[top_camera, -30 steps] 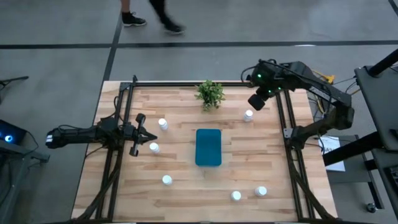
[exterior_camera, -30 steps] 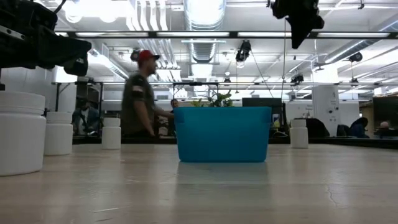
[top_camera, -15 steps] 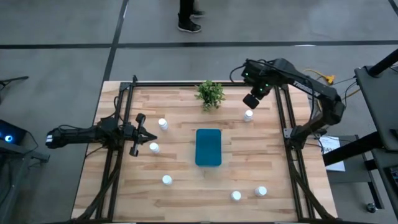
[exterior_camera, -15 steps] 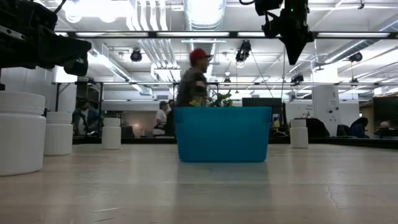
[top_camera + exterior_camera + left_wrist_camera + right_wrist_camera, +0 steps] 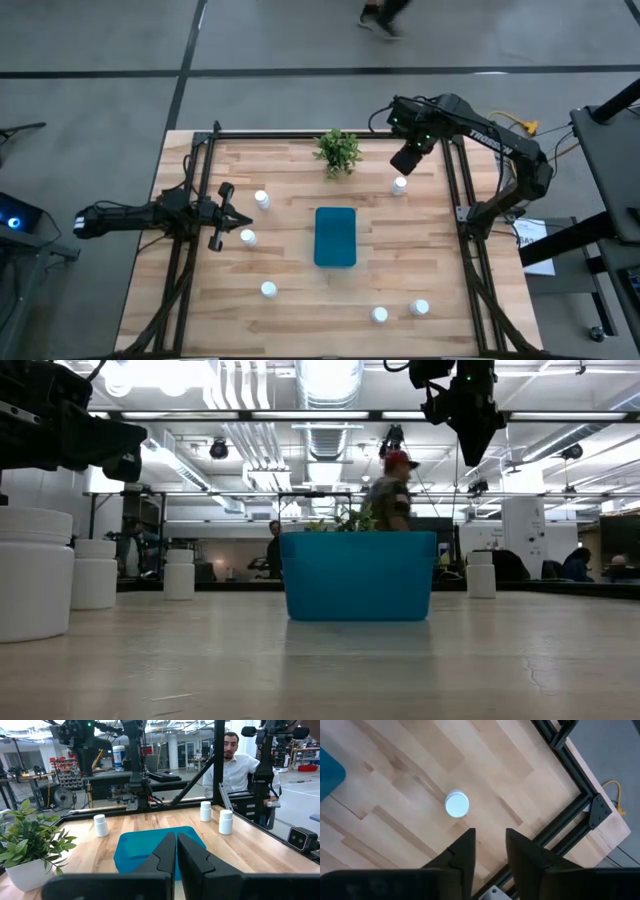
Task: Pick and place pill bottles into a basket
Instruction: Put the white medicine bottle into the blue bin
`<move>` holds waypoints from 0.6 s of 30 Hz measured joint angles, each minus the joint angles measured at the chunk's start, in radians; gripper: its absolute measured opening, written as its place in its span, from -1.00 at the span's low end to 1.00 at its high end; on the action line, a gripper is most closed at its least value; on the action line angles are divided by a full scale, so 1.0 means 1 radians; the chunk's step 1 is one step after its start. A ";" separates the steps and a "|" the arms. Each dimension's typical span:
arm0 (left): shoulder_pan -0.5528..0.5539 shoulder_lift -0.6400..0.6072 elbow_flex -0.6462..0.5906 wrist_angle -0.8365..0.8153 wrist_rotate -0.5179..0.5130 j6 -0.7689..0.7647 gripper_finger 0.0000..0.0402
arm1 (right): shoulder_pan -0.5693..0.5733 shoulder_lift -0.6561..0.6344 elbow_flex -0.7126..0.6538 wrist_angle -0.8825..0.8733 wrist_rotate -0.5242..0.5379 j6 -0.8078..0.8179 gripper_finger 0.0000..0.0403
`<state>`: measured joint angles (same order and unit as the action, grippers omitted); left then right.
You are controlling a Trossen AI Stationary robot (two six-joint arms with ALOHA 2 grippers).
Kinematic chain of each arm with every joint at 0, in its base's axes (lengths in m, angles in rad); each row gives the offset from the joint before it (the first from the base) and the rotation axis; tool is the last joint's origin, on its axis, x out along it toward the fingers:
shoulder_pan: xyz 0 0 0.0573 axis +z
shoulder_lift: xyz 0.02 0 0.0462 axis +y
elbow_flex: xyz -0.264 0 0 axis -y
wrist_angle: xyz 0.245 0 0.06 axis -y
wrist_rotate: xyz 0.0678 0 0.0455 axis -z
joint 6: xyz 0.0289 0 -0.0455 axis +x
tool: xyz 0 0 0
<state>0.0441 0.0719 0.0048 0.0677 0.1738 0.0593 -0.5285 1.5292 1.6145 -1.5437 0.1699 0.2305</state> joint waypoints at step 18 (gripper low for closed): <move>0.000 0.000 0.000 0.000 0.000 0.000 -1.00 | 0.000 0.059 -0.014 -0.004 -0.023 -0.004 0.17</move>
<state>0.0437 0.0719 0.0048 0.0673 0.1738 0.0593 -0.5285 1.5878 1.6002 -1.5479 0.1470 0.2265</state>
